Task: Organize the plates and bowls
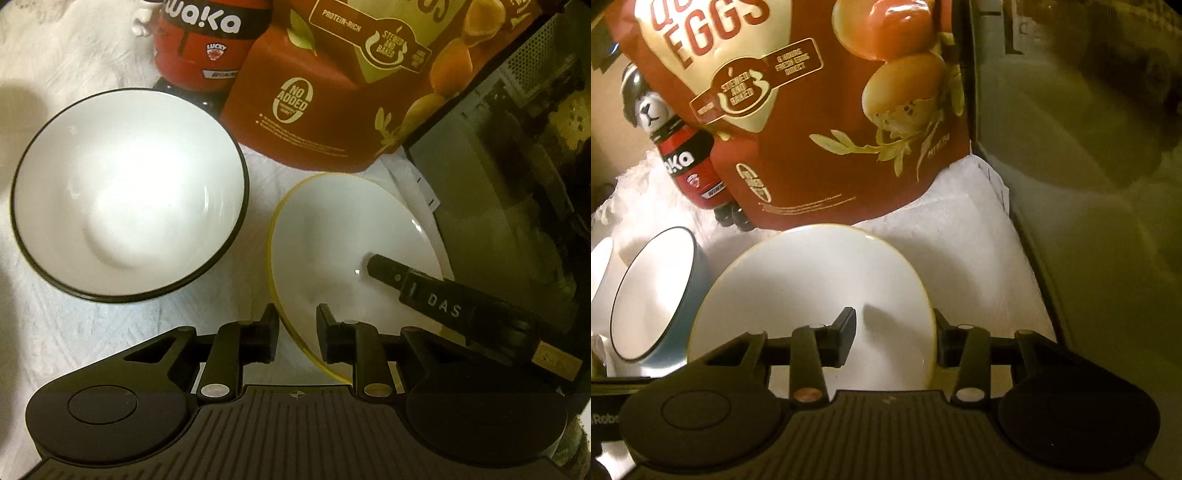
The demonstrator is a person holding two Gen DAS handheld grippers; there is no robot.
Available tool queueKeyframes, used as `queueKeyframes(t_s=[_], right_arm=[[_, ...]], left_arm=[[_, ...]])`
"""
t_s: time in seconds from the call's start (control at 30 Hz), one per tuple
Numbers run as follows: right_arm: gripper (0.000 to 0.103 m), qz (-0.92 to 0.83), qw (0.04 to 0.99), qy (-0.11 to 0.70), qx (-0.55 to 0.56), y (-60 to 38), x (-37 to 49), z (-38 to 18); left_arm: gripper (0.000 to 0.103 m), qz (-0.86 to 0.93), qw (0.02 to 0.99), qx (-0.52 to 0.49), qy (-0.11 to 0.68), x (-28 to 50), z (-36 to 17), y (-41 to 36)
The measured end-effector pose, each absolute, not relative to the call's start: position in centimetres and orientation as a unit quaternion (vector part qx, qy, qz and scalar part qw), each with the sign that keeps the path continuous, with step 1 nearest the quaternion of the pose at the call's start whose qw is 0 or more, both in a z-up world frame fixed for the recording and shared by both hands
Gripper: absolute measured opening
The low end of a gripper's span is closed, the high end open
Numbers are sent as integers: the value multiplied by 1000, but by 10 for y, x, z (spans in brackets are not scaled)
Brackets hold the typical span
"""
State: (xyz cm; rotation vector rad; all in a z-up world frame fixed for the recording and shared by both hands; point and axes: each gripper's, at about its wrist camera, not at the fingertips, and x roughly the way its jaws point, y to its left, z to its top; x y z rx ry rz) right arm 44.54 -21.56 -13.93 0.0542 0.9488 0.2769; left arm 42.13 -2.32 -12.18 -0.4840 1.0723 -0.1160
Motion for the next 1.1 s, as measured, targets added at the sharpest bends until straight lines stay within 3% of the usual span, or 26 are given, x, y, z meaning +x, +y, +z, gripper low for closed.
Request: queueKeyframes(t_s=[0.43, 0.77, 0.9, 1.1], right_arm=[[42, 206, 848, 488, 13, -200, 366, -127], [43, 308, 809, 499, -28, -153, 308, -127], [49, 325, 810, 486, -51, -141, 298, -128], [49, 343, 799, 492, -37, -153, 313, -128]], left_arm=[[25, -38, 836, -179, 517, 353, -105, 4], [24, 16, 828, -226, 512, 291, -110, 62], [23, 21, 822, -259, 506, 289, -116, 70], [21, 22, 814, -259, 520, 296, -124, 62]])
